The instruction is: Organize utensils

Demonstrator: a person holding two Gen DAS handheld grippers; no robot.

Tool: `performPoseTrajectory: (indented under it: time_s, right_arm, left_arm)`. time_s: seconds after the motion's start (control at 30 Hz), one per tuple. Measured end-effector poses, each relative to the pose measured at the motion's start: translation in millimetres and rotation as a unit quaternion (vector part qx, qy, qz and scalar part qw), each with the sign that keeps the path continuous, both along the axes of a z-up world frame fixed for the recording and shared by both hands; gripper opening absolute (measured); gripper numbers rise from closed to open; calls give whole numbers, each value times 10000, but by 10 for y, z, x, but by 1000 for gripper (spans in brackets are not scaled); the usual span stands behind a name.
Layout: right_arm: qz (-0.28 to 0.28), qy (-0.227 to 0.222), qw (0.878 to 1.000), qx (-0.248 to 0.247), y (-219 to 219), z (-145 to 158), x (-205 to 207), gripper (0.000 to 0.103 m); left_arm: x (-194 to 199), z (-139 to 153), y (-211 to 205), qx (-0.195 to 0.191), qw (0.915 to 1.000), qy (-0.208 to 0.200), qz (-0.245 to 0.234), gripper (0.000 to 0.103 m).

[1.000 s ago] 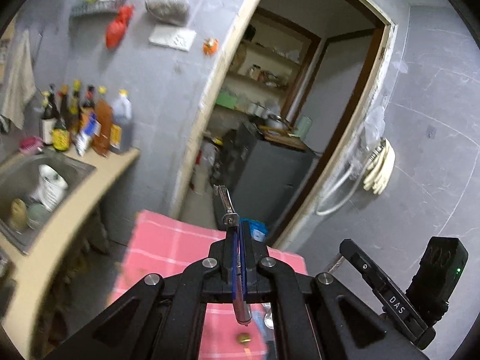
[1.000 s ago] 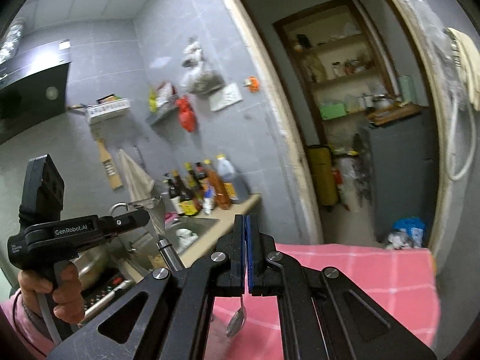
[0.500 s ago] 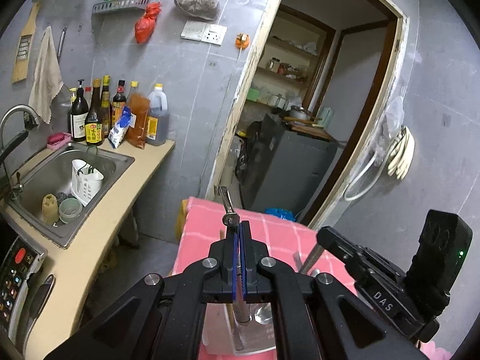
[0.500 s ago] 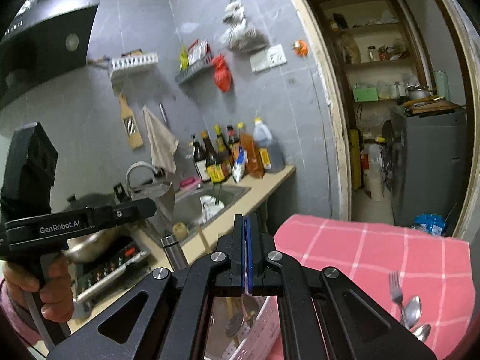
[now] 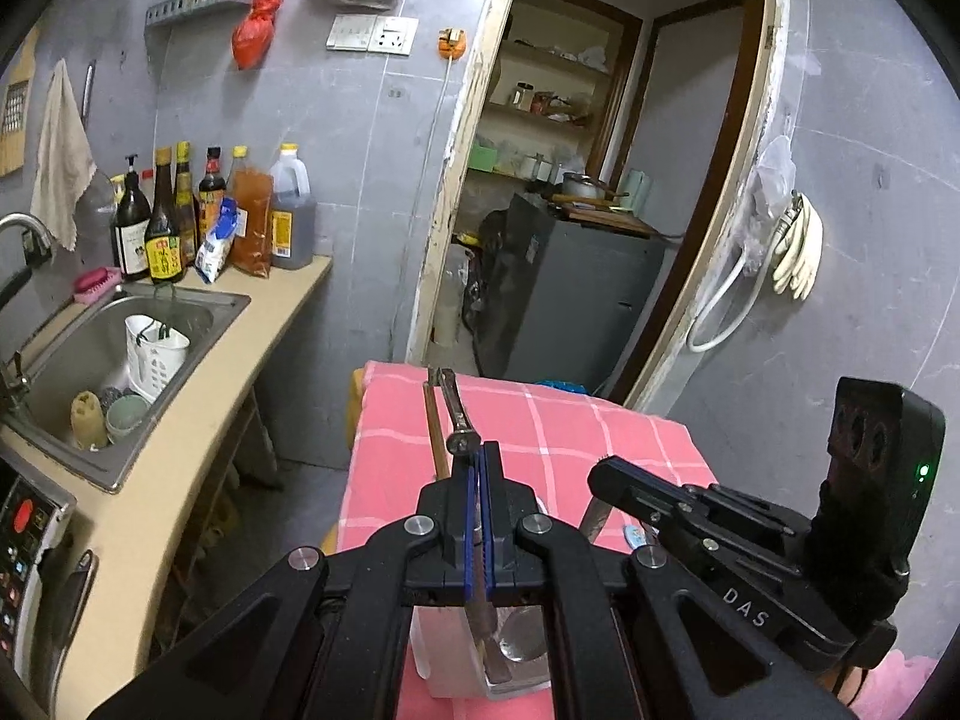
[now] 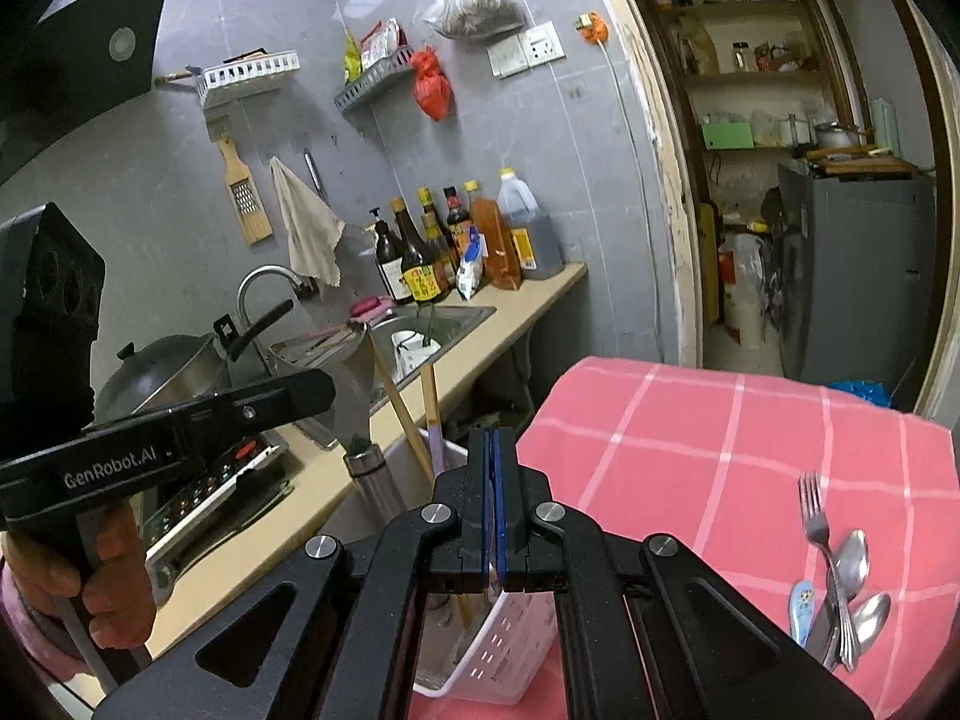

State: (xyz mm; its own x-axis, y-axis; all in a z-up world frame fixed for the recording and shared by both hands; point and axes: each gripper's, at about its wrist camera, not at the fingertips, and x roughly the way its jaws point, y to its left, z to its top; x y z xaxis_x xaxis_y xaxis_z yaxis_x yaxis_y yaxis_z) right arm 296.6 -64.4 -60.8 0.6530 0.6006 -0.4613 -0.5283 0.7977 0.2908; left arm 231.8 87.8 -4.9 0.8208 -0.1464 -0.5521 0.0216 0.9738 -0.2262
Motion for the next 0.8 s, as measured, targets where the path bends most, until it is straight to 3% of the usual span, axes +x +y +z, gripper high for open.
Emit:
performPoseTrajectory:
  time_s: [0.6,0.7,0.8]
  right_arm:
    - [69,324,9995,-12,30,-129,32,3]
    - [50,302,9995,5,17,-125,29,3]
    - [-43,237,9997,13,-37,-94,8,3]
  left_arm:
    - [27,-9,123,-551,9981,229,-135,6]
    - [15,-9,131,-625,9976,236,-174,21]
    - [-31,3,142,-716,9973,80,-141,46]
